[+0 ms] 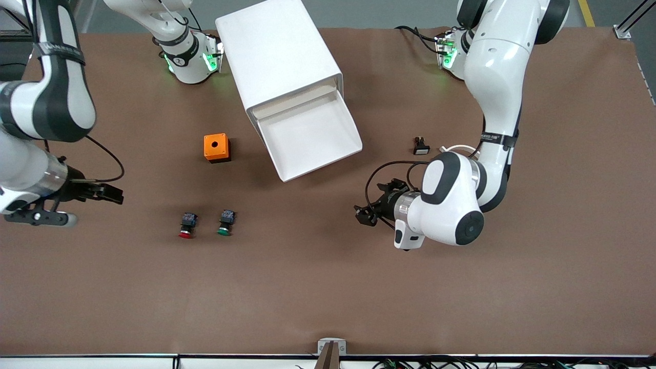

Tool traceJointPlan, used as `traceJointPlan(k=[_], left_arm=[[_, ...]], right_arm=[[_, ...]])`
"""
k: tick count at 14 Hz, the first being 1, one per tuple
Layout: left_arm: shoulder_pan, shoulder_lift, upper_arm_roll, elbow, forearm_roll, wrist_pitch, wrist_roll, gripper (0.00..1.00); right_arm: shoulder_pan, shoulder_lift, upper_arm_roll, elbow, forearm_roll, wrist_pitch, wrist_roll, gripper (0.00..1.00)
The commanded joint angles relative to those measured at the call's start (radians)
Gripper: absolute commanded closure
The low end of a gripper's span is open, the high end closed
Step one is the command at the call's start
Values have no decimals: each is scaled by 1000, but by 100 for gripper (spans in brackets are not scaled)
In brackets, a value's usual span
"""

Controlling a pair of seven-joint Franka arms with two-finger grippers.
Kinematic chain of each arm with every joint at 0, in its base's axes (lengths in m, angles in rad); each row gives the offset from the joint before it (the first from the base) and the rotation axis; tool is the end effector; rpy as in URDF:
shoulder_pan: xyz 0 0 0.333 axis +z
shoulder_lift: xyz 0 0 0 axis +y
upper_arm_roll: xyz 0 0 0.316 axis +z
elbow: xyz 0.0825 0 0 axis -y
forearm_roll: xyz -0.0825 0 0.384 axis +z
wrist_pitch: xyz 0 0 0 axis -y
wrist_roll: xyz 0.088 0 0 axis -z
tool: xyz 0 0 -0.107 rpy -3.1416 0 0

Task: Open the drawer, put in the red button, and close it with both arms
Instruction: 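Release the drawer with the left gripper while the right gripper reaches the red button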

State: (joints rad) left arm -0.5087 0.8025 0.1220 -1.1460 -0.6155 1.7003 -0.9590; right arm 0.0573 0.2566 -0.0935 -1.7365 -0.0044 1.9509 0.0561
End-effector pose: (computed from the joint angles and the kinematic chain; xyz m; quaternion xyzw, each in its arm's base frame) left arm 0.6502 -0.3520 0.3172 0.9025 0.3309 -0.2473 0.1220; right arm 0.6271 -0.0189 0.4256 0.9987 -0.0440 -0.0204 0.0141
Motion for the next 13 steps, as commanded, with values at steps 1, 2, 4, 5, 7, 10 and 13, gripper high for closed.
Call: traceJointPlan(k=[1,2,4,5,7,10,13], left_arm=[[-60,-57,16,-29,205,61,13,1],[-69,-66,15,-29,264,82,5,1],[-71,-69,19,-31,307,102,0,1],[-71,-74,19,-31,341,111,-4,1],[-71,-97,11,-38,419,140,-7,1],[-68,-112,8,-40,506,166,-7,1],[-67,-114,7,-44,565,173,9,1]], right_arm=[[6,32,0,-18,35,48,24,0],[6,33,0,-44,44,78,24,0],[13,33,0,-99,63,147,24,0],[15,35,0,-125,69,181,31,0],[39,38,0,-204,72,285,82,0],[78,50,0,-268,72,396,152,0],[101,88,0,-276,72,447,203,0]])
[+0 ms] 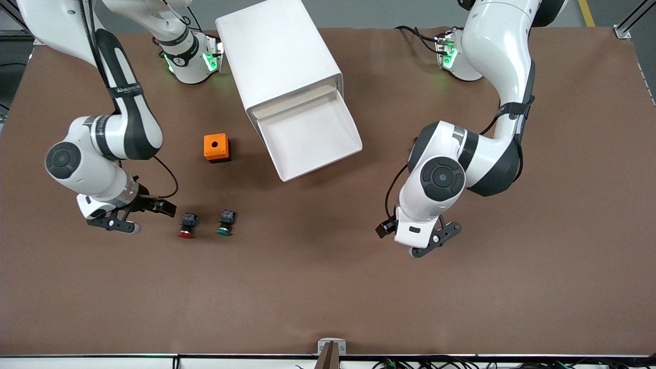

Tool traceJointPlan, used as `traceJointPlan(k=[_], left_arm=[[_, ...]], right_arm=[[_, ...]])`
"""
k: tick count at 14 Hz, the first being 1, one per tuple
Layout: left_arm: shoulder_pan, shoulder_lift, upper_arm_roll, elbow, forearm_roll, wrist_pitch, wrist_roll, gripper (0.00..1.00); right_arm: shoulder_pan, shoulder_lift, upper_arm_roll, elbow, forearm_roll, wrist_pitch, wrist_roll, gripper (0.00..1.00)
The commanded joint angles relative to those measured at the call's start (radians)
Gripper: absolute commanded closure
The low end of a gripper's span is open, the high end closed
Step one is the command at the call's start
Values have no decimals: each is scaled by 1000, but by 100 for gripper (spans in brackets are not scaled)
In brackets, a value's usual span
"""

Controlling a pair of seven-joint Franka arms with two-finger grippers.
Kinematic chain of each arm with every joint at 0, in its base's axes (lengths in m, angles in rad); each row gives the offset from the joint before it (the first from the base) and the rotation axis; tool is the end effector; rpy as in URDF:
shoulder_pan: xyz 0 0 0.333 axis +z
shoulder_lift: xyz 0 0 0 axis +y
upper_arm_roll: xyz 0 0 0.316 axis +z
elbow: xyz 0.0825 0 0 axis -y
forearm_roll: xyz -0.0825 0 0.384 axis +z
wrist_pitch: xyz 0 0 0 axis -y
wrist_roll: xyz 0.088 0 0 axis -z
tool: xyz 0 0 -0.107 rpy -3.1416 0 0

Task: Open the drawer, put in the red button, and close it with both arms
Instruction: 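Release the drawer with the left gripper while the right gripper reaches the red button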

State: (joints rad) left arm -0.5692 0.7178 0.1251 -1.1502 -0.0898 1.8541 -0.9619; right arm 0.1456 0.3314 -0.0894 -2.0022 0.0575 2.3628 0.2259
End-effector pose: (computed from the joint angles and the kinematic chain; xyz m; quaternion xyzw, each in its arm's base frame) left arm 0.6602 -0.3513 0.3775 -0.9673 -0.2537 0.0047 0.0015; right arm 0.6055 0.0366 0.2956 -0.9946 0.1022 -0.0145 0.0081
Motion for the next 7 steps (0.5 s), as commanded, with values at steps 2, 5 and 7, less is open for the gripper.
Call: traceJointPlan(k=[2,5,7], left_arm=[[-4,-31,2,-42,45,17,8,1],[-4,-31,2,-45,44,17,6,1],[-6,-31,2,-46,42,17,6,1]], right_arm=[[26,43,-4,-10,10,65,64,0],[55,89,-6,-10,10,122,99,0],[57,112,-6,-10,8,144,99,0]])
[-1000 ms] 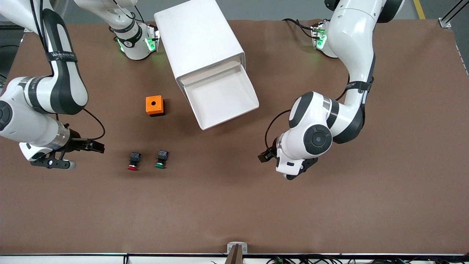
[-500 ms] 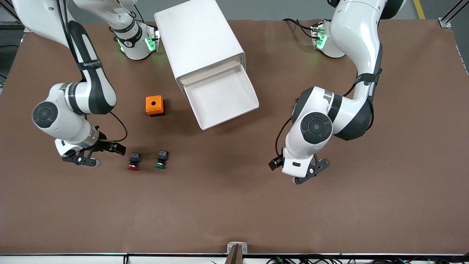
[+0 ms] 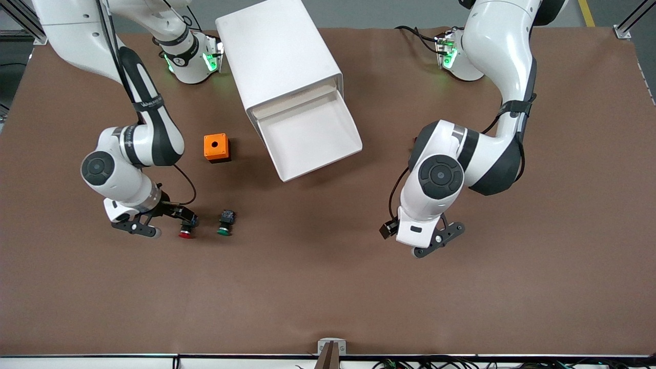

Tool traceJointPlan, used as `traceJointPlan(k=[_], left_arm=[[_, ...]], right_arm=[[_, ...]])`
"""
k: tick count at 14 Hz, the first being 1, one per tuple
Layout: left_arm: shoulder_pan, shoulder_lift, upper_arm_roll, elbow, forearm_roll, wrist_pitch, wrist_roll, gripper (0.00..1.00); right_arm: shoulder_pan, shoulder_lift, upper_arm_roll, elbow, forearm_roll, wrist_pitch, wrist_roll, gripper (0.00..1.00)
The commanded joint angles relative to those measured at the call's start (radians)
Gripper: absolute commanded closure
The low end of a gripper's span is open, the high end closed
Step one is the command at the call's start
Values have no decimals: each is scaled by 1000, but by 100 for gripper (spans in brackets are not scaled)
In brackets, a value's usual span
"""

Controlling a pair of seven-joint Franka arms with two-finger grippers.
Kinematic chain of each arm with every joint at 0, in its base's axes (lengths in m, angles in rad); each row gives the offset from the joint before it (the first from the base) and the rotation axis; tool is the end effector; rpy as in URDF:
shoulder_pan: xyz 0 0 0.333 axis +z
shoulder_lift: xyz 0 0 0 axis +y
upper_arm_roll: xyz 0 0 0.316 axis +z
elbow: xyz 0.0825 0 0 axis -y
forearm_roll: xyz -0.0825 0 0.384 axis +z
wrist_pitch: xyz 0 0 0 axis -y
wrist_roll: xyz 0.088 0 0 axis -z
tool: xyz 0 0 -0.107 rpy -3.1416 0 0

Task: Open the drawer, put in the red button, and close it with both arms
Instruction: 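Lower the right gripper and grasp the red push button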

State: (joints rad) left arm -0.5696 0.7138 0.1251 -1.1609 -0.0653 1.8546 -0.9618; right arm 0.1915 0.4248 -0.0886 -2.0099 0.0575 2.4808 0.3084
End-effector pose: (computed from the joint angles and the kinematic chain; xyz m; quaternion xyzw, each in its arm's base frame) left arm 0.6596 -0.3487 0.3754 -0.9680 -0.2505 -0.0005 0.0123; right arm 0.6071 0.0641 0.2466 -0.9924 0.1203 -0.0237 0.0050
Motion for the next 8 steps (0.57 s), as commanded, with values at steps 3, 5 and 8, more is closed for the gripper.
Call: traceJointPlan(k=[3,5,8], left_arm=[[-1,-27,1,-34,19,17,6,1],[-1,-28,1,-36,18,17,6,1],[-1,-30,1,-36,16,15,6,1]], right_arm=[[16,40,-6,-3,8,46,17,0],[22,54,-8,-3,5,55,17,0],[22,83,-8,-1,4,88,17,0]])
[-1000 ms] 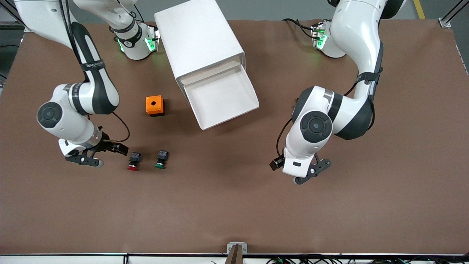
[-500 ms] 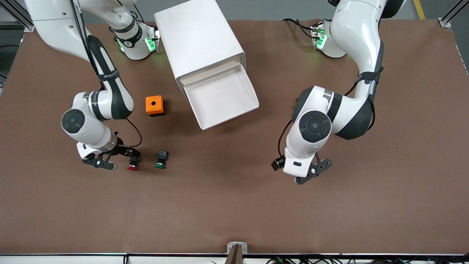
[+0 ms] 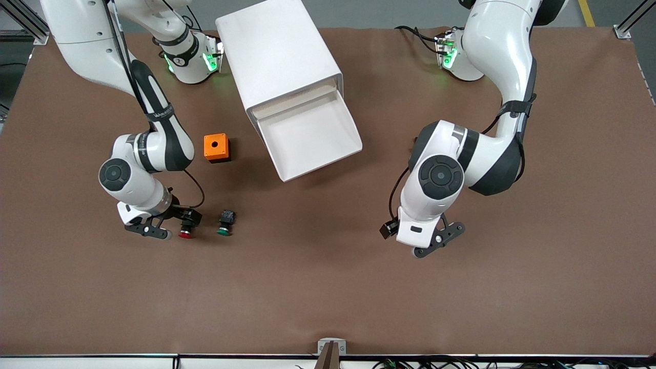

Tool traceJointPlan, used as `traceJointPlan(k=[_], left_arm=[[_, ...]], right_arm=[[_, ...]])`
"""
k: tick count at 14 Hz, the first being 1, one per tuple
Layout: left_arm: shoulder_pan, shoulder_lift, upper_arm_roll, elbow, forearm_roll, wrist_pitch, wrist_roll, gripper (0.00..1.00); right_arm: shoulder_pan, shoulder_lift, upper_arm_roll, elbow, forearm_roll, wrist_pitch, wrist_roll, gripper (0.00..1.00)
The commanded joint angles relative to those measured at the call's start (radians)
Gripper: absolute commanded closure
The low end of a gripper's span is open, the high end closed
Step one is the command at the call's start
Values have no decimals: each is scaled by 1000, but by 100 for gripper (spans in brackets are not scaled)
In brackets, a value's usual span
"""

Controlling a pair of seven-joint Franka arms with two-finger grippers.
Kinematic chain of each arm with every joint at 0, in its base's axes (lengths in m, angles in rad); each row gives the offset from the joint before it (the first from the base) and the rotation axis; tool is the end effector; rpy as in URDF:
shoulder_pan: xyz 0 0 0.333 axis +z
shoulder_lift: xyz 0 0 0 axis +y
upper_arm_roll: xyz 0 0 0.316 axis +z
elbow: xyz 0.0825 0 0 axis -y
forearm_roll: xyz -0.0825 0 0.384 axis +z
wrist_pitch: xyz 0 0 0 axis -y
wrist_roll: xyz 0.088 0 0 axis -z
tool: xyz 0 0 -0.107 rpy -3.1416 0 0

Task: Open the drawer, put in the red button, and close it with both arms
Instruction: 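Lower the right gripper and grasp the red push button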

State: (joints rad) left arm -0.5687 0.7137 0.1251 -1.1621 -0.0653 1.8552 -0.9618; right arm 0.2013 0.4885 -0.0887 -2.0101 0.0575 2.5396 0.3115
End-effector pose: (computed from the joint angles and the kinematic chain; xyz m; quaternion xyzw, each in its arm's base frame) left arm 0.6598 -0.3480 0.3750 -0.9679 -0.2510 -0.0003 0.0125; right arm 0.6060 0.0692 0.2133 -0.9929 0.1169 -0.0221 0.0008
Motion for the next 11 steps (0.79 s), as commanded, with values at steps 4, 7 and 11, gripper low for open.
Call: traceJointPlan(k=[4,7,11], left_arm=[[-2,-30,1,-34,16,12,6,1],[-5,-30,1,-34,15,12,6,1],[-7,-30,1,-34,15,12,6,1]], right_arm=[[12,44,-8,8,1,37,14,0],[9,64,-9,19,-4,39,14,0],[6,78,-9,33,-5,39,12,1]])
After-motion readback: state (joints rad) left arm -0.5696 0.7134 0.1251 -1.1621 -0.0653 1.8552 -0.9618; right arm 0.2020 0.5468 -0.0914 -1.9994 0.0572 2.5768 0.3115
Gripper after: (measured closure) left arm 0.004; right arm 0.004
